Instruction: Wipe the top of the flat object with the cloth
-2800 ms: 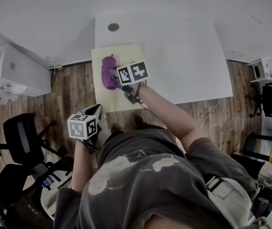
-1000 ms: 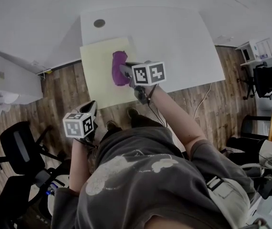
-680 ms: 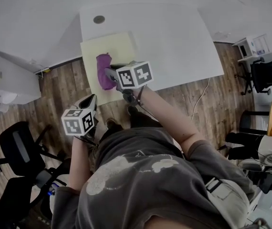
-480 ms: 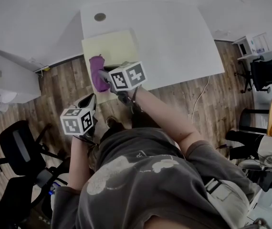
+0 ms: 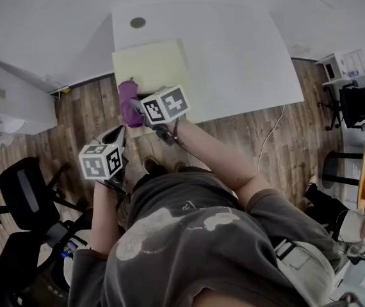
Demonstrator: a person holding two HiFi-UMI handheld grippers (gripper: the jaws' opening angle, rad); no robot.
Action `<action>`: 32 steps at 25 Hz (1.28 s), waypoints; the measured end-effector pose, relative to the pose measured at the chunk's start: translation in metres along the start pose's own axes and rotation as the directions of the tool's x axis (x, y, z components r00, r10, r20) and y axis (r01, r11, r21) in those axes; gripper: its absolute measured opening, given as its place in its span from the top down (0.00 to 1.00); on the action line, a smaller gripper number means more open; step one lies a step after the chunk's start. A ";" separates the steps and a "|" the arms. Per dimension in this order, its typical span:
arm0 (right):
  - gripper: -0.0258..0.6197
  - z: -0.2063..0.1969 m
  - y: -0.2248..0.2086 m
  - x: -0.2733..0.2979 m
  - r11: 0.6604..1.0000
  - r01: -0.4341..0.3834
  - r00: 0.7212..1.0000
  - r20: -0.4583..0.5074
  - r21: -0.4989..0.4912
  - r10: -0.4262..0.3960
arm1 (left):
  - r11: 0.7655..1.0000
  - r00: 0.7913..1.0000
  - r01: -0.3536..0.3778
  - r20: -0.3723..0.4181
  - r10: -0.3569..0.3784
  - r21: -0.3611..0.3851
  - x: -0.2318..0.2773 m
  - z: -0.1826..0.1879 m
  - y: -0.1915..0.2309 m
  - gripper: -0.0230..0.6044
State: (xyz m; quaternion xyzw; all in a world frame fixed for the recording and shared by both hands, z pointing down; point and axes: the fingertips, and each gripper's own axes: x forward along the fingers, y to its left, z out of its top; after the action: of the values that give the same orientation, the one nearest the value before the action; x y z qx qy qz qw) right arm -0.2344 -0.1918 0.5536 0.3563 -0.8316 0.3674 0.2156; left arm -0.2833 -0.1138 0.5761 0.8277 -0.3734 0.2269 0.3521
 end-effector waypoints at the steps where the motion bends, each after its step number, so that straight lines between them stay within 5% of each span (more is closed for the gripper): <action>1: 0.86 -0.001 -0.003 -0.003 1.000 0.003 1.000 -0.001 0.003 -0.003 | 1.000 1.000 -0.010 0.001 0.010 0.001 0.001 0.001 -0.001 0.97; 32: 0.86 -0.037 -0.121 -0.112 0.976 0.202 0.979 0.019 0.079 -0.204 | 0.986 0.985 -0.168 0.045 0.167 0.016 0.008 0.031 -0.027 0.97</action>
State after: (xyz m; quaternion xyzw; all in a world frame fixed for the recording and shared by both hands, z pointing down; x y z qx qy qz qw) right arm -0.0667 -0.1729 0.5632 0.4521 -0.7791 0.3703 0.2269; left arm -0.2539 -0.1280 0.5503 0.8017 -0.4468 0.2414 0.3153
